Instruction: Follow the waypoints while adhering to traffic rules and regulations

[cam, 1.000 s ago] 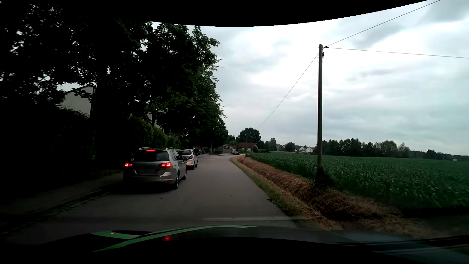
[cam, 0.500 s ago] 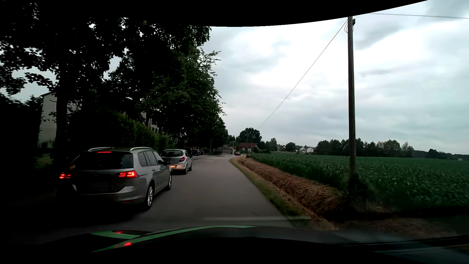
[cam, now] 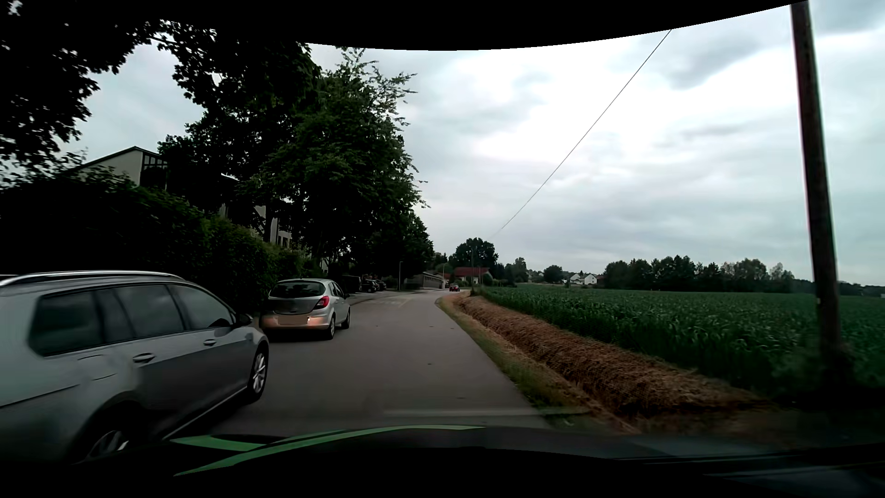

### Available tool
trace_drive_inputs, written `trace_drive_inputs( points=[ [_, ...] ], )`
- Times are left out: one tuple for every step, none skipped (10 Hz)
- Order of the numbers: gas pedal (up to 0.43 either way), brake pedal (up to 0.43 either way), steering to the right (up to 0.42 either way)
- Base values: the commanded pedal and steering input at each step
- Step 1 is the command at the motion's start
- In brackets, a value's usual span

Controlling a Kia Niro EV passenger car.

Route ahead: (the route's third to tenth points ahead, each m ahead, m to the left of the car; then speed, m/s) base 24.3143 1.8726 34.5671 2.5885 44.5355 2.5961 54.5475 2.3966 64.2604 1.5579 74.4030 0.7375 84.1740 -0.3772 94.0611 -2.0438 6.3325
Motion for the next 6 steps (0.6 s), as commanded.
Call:
trace_drive_inputs(
  points=[
    [0.177, 0.0, -0.024],
    [0.177, 0.0, -0.026],
    [0.177, 0.0, -0.026],
    [0.177, 0.0, -0.027],
    [0.177, 0.0, -0.029],
    [0.177, 0.0, -0.03]
  ],
)
